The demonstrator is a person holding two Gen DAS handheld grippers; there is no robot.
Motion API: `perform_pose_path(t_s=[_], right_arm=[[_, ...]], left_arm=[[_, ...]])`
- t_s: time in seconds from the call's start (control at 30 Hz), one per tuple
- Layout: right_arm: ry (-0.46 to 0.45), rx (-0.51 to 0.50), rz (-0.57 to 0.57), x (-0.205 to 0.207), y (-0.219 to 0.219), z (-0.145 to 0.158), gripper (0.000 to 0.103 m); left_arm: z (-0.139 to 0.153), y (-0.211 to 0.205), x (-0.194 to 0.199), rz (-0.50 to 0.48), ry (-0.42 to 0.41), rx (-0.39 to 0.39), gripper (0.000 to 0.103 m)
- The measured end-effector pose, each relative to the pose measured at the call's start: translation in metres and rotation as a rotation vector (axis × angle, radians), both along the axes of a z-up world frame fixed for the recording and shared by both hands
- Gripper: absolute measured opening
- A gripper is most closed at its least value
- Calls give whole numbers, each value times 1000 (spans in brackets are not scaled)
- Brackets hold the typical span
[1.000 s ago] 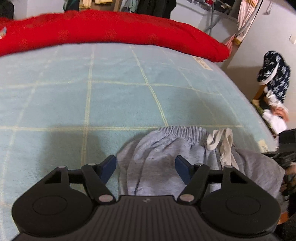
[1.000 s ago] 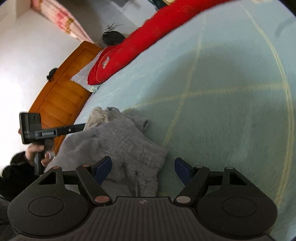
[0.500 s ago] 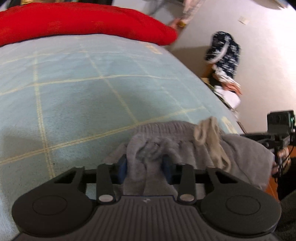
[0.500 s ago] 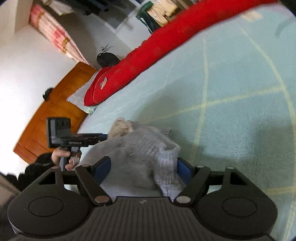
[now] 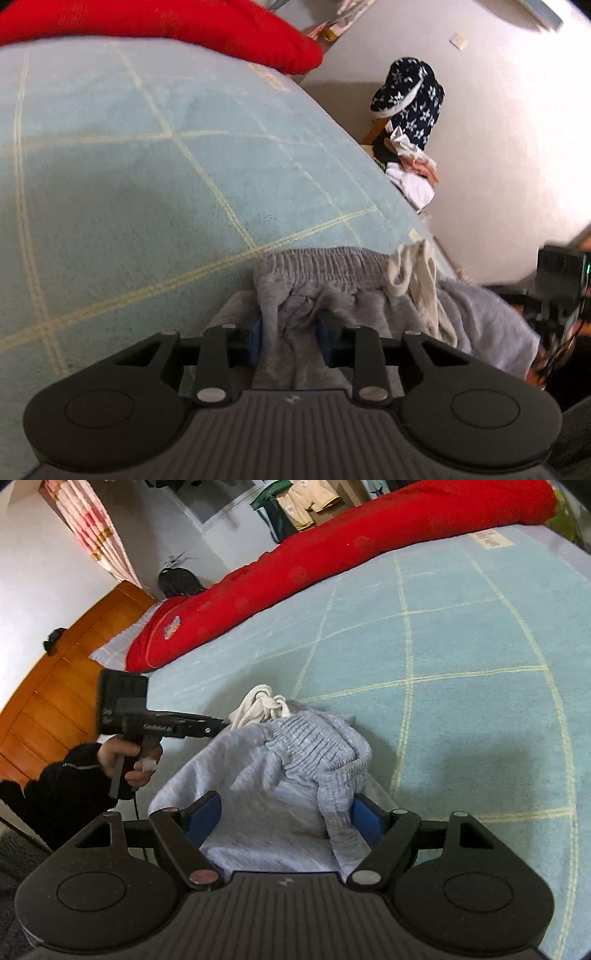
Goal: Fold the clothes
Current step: 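Grasp the waistband with the left tool while the right tool grasps the drawstring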
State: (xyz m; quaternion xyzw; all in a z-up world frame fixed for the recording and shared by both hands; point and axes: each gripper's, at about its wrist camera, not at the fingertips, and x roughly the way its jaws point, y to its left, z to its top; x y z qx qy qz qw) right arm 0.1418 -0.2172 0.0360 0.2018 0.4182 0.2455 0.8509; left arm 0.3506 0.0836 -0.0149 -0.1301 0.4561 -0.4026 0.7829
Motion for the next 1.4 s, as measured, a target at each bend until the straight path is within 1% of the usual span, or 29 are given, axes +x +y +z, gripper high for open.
perform_pose_path(t_s=[0.07,0.17,0.3,0.37,0.43,0.5,0.53,0.57,0.6,0.7,0.8,0.9,0.97,1.07,1.13,1.17,1.23,1.3,1.33,1.4], right_arm=[[3,-17,-16,-7,-1,2,82],[-7,-60,-18,-11,-8,4,81],[-62,-89,-1,3,-24,16,81],[-111,-84,21,21,-32,25,81],[-156,-64,76,44,-34,32,81],[-189,-39,176,73,-24,35,81],[-196,-27,249,89,-15,34,81],[-200,-13,324,105,-6,32,81],[-184,6,396,121,6,26,81],[-71,73,577,165,36,-4,81],[22,116,690,185,53,-26,81],[86,159,737,193,58,-38,84],[91,175,744,192,58,-39,84],[11,164,761,179,53,-19,84],[-53,160,774,168,49,-2,84],[-76,163,788,163,48,7,84],[-108,168,832,153,48,20,86],[-110,151,865,149,49,19,91],[-105,138,876,149,50,17,91],[-57,90,861,157,56,4,91]], left_arm=[[6,0,-4,2,-39,6,14],[34,4,-30,31,-148,24,8],[72,5,-68,58,-270,61,6],[86,3,-87,65,-318,92,6],[93,-3,-103,77,-342,122,6],[93,-11,-116,104,-343,161,6],[92,-15,-122,118,-343,180,6],[90,-18,-126,139,-332,195,6],[87,-22,-131,160,-321,209,6],[79,-34,-147,233,-286,243,6],[78,-43,-160,273,-270,266,6],[84,-49,-163,304,-274,293,7],[90,-49,-159,325,-275,307,7],[95,-56,-145,318,-277,328,7],[97,-68,-138,272,-292,332,8],[97,-74,-136,243,-294,323,12],[92,-86,-133,193,-292,320,17],[84,-92,-131,167,-278,322,17],[79,-94,-131,160,-268,321,17],[71,-93,-131,158,-245,318,17]])
